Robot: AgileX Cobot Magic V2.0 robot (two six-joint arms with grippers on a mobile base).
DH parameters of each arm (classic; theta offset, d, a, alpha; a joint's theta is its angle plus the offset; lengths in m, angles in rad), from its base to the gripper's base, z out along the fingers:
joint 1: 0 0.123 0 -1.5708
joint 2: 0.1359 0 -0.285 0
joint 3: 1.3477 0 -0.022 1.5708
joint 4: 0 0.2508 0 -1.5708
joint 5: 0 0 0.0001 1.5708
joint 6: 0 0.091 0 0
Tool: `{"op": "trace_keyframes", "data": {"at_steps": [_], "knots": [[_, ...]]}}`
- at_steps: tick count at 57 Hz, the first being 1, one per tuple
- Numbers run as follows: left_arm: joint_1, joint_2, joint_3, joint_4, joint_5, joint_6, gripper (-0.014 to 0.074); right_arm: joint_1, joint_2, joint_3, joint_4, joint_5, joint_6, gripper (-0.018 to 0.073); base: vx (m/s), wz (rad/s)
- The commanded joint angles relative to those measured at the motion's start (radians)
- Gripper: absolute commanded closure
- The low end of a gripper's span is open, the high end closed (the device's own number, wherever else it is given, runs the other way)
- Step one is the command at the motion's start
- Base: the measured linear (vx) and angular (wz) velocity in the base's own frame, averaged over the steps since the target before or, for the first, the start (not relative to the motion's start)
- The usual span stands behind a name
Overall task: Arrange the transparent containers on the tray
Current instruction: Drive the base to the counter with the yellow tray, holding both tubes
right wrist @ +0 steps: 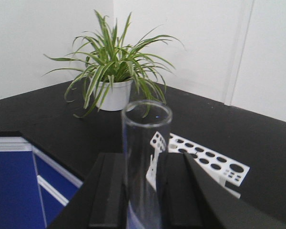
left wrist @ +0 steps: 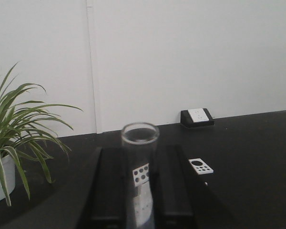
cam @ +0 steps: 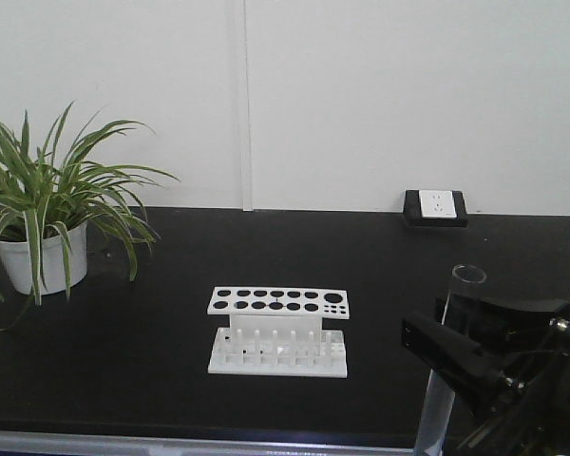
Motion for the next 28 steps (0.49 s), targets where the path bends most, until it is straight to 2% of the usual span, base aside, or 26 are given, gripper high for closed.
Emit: {"op": "trace_keyframes", "data": {"at_steps": [1, 28], "knots": [[-0.006, 0.0, -0.034, -0.009, -0.08, -0.004, 0.0482, -0.003, -0.012, -0.03, -0.012, -0.084, -0.008, 0.0432, -0.35, 0.05], [-0.006, 0.0, -0.034, -0.009, -0.081, -0.004, 0.0482, -0.003, -0.012, -0.03, -0.012, -0.084, -0.008, 0.0432, -0.38, 0.05]]}}
